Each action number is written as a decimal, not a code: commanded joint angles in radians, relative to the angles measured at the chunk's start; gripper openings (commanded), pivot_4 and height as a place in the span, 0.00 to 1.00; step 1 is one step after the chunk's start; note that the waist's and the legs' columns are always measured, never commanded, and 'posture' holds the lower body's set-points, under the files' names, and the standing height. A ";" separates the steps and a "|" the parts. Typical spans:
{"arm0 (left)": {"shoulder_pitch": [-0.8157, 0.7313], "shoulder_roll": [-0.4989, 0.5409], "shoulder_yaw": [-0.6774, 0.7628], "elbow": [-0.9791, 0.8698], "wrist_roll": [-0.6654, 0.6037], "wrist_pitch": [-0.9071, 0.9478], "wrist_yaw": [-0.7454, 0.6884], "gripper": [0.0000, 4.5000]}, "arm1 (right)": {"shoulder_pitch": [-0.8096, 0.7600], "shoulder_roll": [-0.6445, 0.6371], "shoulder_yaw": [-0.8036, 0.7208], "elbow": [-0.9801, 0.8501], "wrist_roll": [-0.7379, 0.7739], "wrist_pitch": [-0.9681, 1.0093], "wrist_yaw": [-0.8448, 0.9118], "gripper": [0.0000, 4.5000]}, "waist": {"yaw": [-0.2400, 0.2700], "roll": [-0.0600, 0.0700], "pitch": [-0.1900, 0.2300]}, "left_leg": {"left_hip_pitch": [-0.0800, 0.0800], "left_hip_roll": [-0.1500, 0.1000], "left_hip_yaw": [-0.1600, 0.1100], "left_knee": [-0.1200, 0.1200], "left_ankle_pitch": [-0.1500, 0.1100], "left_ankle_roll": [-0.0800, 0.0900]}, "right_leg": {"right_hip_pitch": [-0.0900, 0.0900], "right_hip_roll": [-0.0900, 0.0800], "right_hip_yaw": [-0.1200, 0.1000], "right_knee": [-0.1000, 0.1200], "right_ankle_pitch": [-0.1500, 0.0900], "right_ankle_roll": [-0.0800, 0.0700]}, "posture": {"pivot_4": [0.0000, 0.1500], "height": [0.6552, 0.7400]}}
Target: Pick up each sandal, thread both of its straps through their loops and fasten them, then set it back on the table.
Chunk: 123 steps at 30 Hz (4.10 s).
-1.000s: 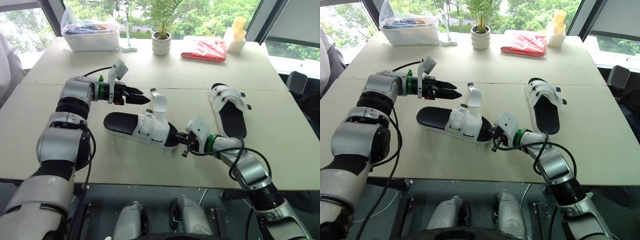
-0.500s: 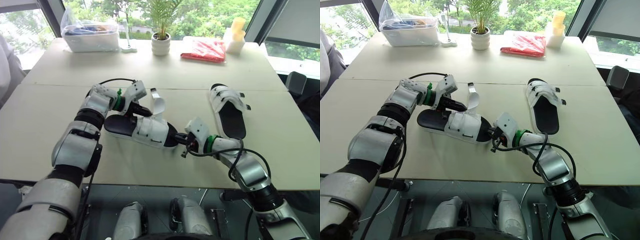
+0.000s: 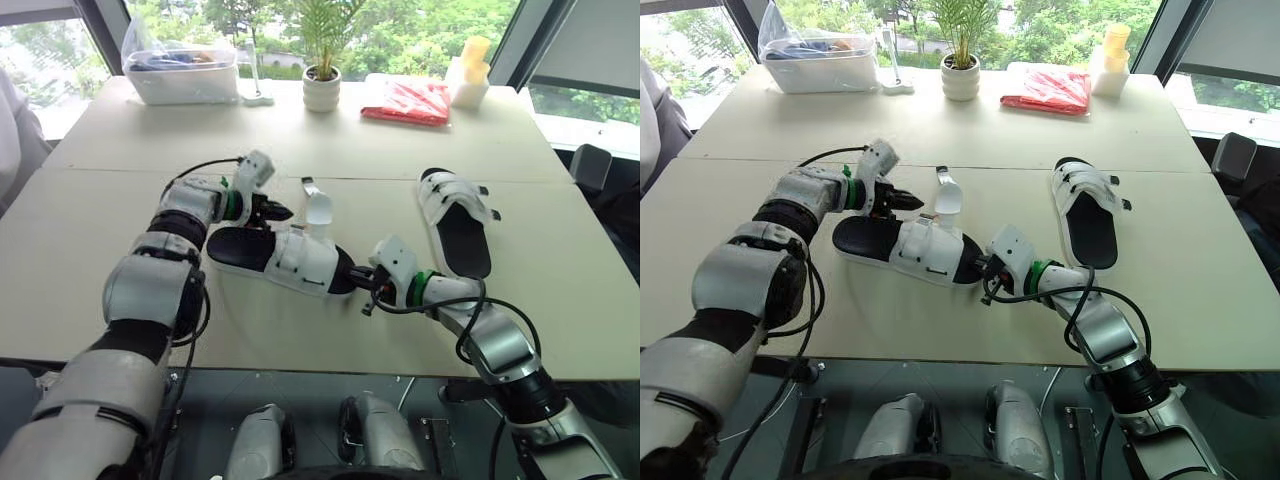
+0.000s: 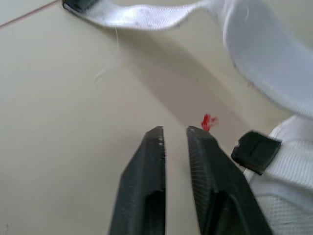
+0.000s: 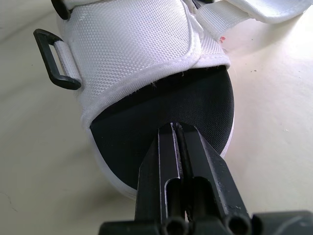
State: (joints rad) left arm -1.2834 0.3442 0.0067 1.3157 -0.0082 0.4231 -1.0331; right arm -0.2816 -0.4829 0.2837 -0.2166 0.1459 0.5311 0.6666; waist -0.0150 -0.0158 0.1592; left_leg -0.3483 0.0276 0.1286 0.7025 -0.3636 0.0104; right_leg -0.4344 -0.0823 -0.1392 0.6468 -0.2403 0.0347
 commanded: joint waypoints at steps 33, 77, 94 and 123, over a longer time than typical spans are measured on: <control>-0.116 -0.185 0.584 0.033 -0.408 0.311 0.870 0.68 | 0.067 -0.001 0.036 0.048 -0.039 0.046 -0.027 0.00 | 0.001 0.000 0.000 | 0.007 -0.001 0.001 -0.002 0.000 -0.001 | 0.005 -0.001 0.000 0.000 0.000 0.000 | 1.00 0.87; 0.424 0.090 -0.192 -0.550 -0.107 -1.175 -0.568 0.01 | 0.054 -0.025 0.051 0.080 -0.052 0.022 0.008 0.00 | 0.003 0.001 0.000 | 0.008 0.000 0.001 -0.002 -0.001 0.001 | 0.006 -0.003 0.000 -0.001 0.000 0.000 | 1.00 0.87; 0.347 0.225 -0.142 -0.737 -0.199 -0.316 -0.485 0.99 | 0.045 -0.028 0.053 0.107 -0.061 0.003 0.024 0.00 | 0.001 0.001 -0.001 | 0.007 0.000 0.001 -0.002 -0.002 0.003 | 0.006 -0.002 0.000 -0.001 0.000 0.000 | 1.00 0.87; -0.192 -0.195 -0.367 -0.307 -0.143 0.695 -0.191 0.99 | 0.050 0.006 0.058 0.099 -0.068 0.012 0.002 0.00 | -0.005 0.000 0.000 | 0.008 0.000 0.002 -0.003 -0.001 0.001 | 0.006 0.000 0.003 -0.001 -0.001 0.002 | 1.00 0.87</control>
State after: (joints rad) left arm -1.4632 0.1565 -0.3410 0.9675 -0.1935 1.1685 -1.2515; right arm -0.2797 -0.4741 0.2958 -0.1924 0.1189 0.4861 0.6737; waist -0.0200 -0.0161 0.1590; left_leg -0.3400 0.0278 0.1303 0.6991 -0.3643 0.0110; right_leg -0.4288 -0.0823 -0.1365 0.6459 -0.2417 0.0362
